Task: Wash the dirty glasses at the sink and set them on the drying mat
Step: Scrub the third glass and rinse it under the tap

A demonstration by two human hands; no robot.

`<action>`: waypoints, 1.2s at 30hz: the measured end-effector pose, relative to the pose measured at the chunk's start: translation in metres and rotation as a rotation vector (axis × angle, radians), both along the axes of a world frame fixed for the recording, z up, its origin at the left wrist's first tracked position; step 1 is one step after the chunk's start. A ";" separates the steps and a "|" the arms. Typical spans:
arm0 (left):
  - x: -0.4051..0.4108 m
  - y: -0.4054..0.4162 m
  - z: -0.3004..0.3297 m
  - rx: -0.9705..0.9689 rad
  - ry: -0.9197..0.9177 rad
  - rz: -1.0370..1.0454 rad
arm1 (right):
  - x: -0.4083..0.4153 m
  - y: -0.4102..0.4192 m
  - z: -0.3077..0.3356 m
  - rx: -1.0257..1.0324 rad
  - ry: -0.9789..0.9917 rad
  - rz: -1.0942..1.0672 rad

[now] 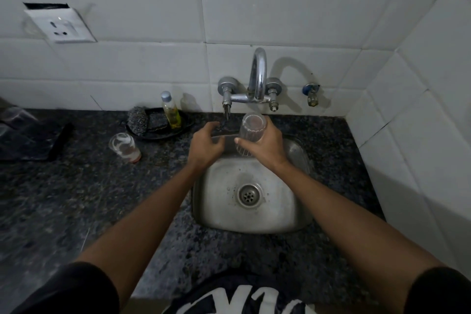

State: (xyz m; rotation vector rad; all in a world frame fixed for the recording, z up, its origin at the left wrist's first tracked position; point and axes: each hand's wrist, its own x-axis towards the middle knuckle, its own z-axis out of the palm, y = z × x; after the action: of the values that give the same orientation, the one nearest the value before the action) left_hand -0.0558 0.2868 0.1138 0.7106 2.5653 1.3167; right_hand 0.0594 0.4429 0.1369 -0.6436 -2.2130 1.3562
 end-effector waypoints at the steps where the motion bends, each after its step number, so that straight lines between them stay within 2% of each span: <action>1: 0.001 -0.001 0.001 -0.004 0.000 -0.006 | 0.000 0.000 0.000 0.010 -0.009 0.001; 13: 0.009 -0.001 0.001 -0.033 0.046 -0.053 | 0.005 -0.006 0.001 0.054 0.020 -0.085; 27: 0.022 -0.009 0.002 -0.098 0.070 -0.048 | 0.008 -0.014 -0.006 0.076 -0.011 -0.088; 36: 0.033 -0.063 -0.003 -0.109 0.020 0.060 | -0.017 -0.033 0.001 0.082 0.018 0.100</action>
State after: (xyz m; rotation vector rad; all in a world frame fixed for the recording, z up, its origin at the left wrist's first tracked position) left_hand -0.0225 0.2237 0.1104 0.6347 2.6695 1.1814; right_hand 0.0419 0.4102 0.1377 -0.4950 -2.3002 1.3056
